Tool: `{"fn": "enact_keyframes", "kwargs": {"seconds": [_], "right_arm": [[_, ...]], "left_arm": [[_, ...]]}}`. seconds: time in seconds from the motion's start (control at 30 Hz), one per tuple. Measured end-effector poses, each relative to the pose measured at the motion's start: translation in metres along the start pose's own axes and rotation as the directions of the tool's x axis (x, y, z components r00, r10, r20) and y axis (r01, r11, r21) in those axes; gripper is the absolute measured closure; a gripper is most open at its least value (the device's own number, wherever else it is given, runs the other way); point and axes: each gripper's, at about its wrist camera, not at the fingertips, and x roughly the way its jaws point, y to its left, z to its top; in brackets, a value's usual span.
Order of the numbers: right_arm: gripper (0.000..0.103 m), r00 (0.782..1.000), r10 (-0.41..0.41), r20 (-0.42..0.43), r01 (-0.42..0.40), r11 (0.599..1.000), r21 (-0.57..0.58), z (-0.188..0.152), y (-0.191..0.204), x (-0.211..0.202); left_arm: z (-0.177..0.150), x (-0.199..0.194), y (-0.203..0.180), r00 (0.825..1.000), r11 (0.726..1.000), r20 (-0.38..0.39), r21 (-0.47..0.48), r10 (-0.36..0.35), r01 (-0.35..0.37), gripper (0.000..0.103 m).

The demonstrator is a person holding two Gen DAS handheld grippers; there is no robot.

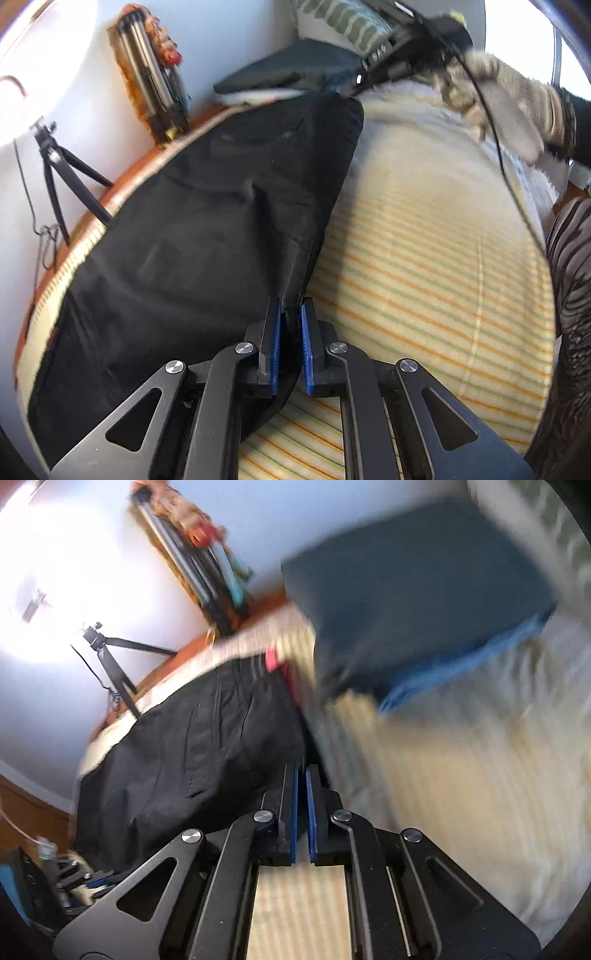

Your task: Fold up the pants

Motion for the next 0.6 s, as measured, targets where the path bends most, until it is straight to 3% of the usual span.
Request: {"fn": "enact_keyframes", "kwargs": {"seconds": [0.1,0.2,0.27,0.33,0.4,0.47,0.53,0.6], "right_arm": [[0.099,0.997,-0.073,-0.027,0.073,0.997,0.008,0.005,-0.014,0.000],[0.099,1.000,-0.029,-0.007,0.029,1.000,0.007,0.009,-0.019,-0.017],[0.099,1.000,-0.007,0.008,0.007,0.997,-0.079,0.009,-0.001,-0.027],[0.099,1.000,0.004,0.019,-0.001,0.982,-0.189,0.005,0.027,-0.034],[0.097,0.999,0.054,0.004,-0.050,0.953,-0.297,0.000,0.062,-0.035],[0.080,0.996,0.093,-0.013,-0.091,0.926,-0.365,-0.005,0.091,-0.032],[0.061,0.987,0.155,-0.034,-0.154,0.884,-0.441,-0.012,0.120,-0.029],[0.059,0.983,0.178,-0.051,-0.178,0.835,-0.521,-0.021,0.153,-0.022]], "left_arm": [[-0.001,0.004,0.000,1.000,1.000,-0.004,-0.014,-0.003,0.003,0.095],[0.001,0.000,0.008,1.000,0.997,0.007,-0.080,-0.015,0.016,0.085],[0.003,-0.007,0.012,1.000,0.994,0.021,-0.107,-0.001,0.003,0.074],[0.003,-0.019,0.014,0.999,0.992,0.049,-0.127,0.017,-0.010,0.073],[0.000,-0.032,0.020,0.997,0.985,0.065,-0.172,0.030,-0.018,0.064],[-0.008,-0.048,0.030,0.995,0.971,0.082,-0.237,0.061,-0.040,0.056],[-0.021,-0.066,0.042,0.991,0.950,0.081,-0.302,0.103,-0.074,0.056],[-0.038,-0.083,0.054,0.985,0.924,0.060,-0.362,0.159,-0.127,0.056]]}}
